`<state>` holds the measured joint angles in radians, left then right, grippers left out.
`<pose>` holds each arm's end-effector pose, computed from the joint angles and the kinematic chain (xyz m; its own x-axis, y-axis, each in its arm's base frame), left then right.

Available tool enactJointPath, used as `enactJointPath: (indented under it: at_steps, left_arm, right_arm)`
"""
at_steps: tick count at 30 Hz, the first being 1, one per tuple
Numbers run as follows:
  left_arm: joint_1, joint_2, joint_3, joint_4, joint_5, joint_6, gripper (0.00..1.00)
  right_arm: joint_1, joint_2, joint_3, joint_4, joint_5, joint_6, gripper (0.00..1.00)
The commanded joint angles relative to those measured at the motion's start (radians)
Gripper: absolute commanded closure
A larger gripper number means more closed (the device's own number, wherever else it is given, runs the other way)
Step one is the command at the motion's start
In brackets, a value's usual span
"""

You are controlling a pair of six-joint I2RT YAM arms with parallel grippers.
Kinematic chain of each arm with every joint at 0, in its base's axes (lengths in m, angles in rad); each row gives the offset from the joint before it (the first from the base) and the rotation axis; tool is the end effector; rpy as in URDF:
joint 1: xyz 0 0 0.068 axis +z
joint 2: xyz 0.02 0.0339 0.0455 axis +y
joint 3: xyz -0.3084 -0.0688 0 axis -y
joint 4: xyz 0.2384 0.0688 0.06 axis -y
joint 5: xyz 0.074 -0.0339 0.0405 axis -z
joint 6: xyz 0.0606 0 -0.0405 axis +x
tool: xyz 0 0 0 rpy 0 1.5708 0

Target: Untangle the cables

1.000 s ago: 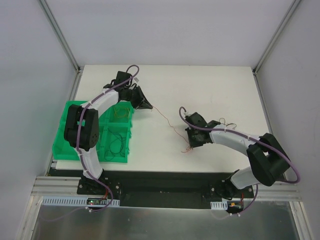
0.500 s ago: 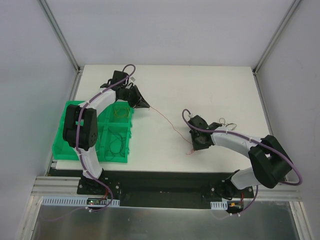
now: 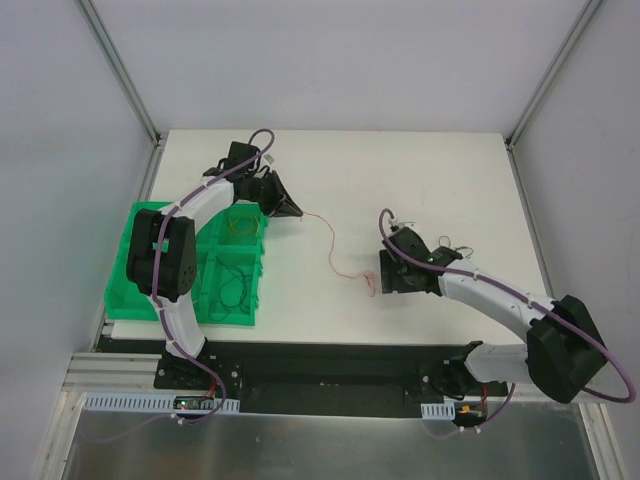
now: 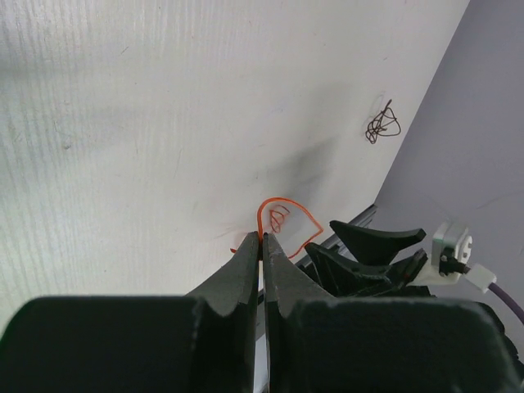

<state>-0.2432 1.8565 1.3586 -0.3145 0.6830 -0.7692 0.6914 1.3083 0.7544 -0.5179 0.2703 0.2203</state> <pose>0.4064 -0.1402 0.2604 -0.9292 -0.3254 -0.1755 -0.0532 0.5874 -0.8075 0.1934 0.1391 0.2207 -0.7728 -0.3663 -0.5182 -0.3557 0.9263 -0.1242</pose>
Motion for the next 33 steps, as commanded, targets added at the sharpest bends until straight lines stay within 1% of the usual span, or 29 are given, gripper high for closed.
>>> enactJointPath:
  at_steps: [1, 4, 6, 8, 9, 11, 13, 15, 16, 19, 21, 23, 25, 26, 31, 33]
  left_arm:
    - [-0.007, -0.046, -0.019, 0.026, 0.039, -0.013, 1.0]
    - [-0.016, -0.048, -0.027, 0.035, 0.043, -0.022, 1.0]
    - [-0.027, -0.046, -0.035, 0.046, 0.044, -0.028, 1.0]
    - [-0.037, -0.042, -0.044, 0.058, 0.055, -0.042, 1.0]
    - [-0.042, -0.039, -0.049, 0.066, 0.061, -0.048, 1.0]
    - [-0.044, -0.036, -0.053, 0.074, 0.07, -0.056, 1.0]
    - [-0.044, -0.042, -0.058, 0.08, 0.067, -0.061, 1.0]
    - [-0.044, -0.051, -0.059, 0.083, 0.063, -0.061, 1.0]
    - [-0.044, -0.056, -0.061, 0.084, 0.061, -0.058, 1.0]
    - [-0.042, -0.06, -0.059, 0.086, 0.064, -0.056, 1.0]
    - [-0.041, -0.06, -0.059, 0.086, 0.062, -0.056, 1.0]
    - [-0.041, -0.06, -0.058, 0.086, 0.064, -0.055, 1.0]
    - [-0.039, -0.062, -0.059, 0.086, 0.069, -0.056, 1.0]
    - [-0.038, -0.062, -0.058, 0.086, 0.067, -0.058, 1.0]
    - [-0.031, -0.068, -0.056, 0.087, 0.07, -0.062, 1.0]
    - [-0.03, -0.069, -0.059, 0.089, 0.073, -0.065, 1.0]
  right_arm:
    - [-0.001, -0.121, -0.023, 0.07, -0.071, 0.082, 0.32]
    - [-0.006, -0.132, -0.026, 0.139, -0.141, 0.16, 0.28]
    - [-0.003, -0.09, 0.012, 0.108, -0.135, 0.241, 0.28]
    - [-0.001, -0.038, 0.032, 0.134, -0.172, 0.327, 0.3]
    - [0.009, -0.005, 0.048, 0.151, -0.187, 0.35, 0.31]
    - [0.042, 0.066, 0.121, 0.133, -0.157, 0.37, 0.32]
    - [0.071, 0.135, 0.192, 0.137, -0.119, 0.335, 0.33]
    - [0.083, 0.207, 0.239, 0.2, -0.123, 0.272, 0.34]
    - [0.085, 0.236, 0.256, 0.249, -0.137, 0.237, 0.37]
    - [0.085, 0.319, 0.29, 0.355, -0.103, 0.139, 0.43]
    - [0.083, 0.377, 0.327, 0.38, -0.092, 0.081, 0.47]
    - [0.082, 0.43, 0.361, 0.403, -0.112, 0.033, 0.56]
    - [0.082, 0.469, 0.376, 0.427, -0.121, 0.018, 0.67]
    - [0.082, 0.482, 0.381, 0.435, -0.12, 0.014, 0.69]
    - [0.083, 0.511, 0.366, 0.478, -0.137, 0.024, 0.69]
    - [0.083, 0.528, 0.367, 0.479, -0.12, 0.034, 0.69]
